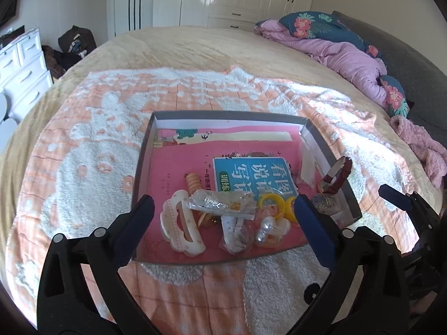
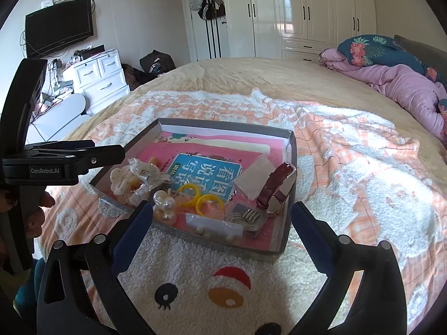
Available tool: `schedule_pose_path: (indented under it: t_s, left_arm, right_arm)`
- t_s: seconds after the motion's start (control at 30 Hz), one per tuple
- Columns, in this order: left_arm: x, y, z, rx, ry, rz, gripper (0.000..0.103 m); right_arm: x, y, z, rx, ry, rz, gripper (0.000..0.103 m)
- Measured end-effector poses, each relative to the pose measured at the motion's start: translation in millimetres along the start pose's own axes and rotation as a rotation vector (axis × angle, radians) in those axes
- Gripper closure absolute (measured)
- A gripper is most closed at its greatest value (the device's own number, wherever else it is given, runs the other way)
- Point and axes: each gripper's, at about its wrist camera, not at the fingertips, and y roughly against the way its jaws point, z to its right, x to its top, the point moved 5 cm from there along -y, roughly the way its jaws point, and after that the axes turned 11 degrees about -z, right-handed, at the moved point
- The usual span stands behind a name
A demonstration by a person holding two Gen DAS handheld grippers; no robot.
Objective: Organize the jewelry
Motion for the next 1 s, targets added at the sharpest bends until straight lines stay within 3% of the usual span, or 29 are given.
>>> schedule_pose_path:
  t_s: [0.3, 0.77, 1.0]
  left_arm:
    - [-21.5, 22.8, -0.6, 0.000, 0.023, 0.034, 0.009]
    - [-81.4, 48.1, -4.2, 0.021, 0.063, 0.066, 0.009]
    - [-102.2, 52.3, 3.9, 0.022, 0.021, 0.073, 0.009]
  right_arm:
    - [-16.7, 21.6, -12.5, -0.009, 0.027, 0.013, 0.005]
    - [-62.2, 30.3, -26.7, -0.011, 0.012, -0.009, 0.005]
    - [-75.9, 28.2, -28.7, -0.001, 0.008, -0.039, 0.005]
